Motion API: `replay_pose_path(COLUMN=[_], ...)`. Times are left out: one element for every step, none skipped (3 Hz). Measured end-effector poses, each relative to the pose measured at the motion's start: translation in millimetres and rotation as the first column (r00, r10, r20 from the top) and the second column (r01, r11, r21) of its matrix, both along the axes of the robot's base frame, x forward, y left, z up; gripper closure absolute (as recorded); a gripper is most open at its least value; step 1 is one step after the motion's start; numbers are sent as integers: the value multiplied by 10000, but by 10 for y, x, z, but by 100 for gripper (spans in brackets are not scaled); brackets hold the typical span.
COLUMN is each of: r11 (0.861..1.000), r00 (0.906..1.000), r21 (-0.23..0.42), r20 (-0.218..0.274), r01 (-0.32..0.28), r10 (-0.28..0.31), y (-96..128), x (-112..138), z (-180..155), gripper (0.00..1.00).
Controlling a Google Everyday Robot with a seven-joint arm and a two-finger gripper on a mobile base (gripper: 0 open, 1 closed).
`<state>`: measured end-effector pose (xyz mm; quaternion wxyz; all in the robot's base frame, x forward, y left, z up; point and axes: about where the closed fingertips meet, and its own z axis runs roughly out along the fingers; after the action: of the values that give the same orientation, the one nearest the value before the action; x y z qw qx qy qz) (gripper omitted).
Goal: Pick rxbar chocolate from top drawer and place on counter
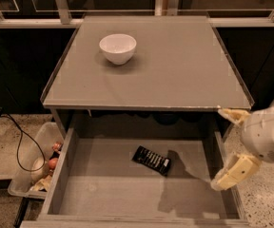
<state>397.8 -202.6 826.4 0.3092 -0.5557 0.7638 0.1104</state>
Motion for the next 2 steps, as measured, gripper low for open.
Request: replay_pose_path(r11=[9996, 9994], r00=[9997, 9993], r21=[188, 218], r20=[143, 245], r01=[199, 282], r10=[-202, -288], y=[19, -2], x=[30, -27], z=[2, -44], gripper=[0, 0])
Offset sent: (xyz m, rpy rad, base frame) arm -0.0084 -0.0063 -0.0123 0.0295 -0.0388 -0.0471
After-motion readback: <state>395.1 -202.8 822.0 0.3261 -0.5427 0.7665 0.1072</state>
